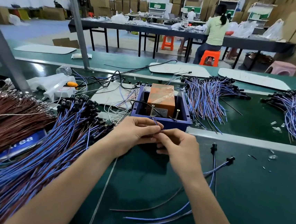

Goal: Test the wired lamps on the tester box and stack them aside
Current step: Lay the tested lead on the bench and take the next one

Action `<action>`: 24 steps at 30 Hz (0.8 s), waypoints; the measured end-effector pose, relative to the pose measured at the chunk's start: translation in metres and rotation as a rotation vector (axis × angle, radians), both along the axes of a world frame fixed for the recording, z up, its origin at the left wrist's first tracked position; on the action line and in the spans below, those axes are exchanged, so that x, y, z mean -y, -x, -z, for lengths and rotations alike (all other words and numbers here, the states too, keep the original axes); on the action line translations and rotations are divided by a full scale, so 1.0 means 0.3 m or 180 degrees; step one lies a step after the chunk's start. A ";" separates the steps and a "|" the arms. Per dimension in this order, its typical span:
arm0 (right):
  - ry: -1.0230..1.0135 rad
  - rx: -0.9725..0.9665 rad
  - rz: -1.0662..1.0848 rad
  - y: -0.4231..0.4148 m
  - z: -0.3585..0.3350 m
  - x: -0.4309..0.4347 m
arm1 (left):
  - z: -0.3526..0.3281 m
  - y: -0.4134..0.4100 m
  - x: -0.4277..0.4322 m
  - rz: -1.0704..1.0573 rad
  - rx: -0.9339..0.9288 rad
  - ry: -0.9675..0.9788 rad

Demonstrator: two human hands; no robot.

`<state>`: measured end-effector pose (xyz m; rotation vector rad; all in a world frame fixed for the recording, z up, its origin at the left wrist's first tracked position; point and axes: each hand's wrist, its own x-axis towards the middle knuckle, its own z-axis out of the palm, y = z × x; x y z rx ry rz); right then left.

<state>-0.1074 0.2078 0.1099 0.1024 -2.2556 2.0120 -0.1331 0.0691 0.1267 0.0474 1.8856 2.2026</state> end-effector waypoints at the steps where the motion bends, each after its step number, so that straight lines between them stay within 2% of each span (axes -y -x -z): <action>1: 0.0144 0.0052 0.0053 0.010 0.012 -0.002 | 0.004 0.003 -0.006 -0.0009 0.0032 -0.0026; 10: 0.1202 0.0618 0.0798 0.087 0.091 -0.003 | 0.047 0.050 -0.032 -0.0611 0.0264 0.0040; 24: 0.1445 0.0776 0.0889 0.097 0.125 0.004 | 0.082 0.078 -0.022 -0.0795 0.0309 0.0240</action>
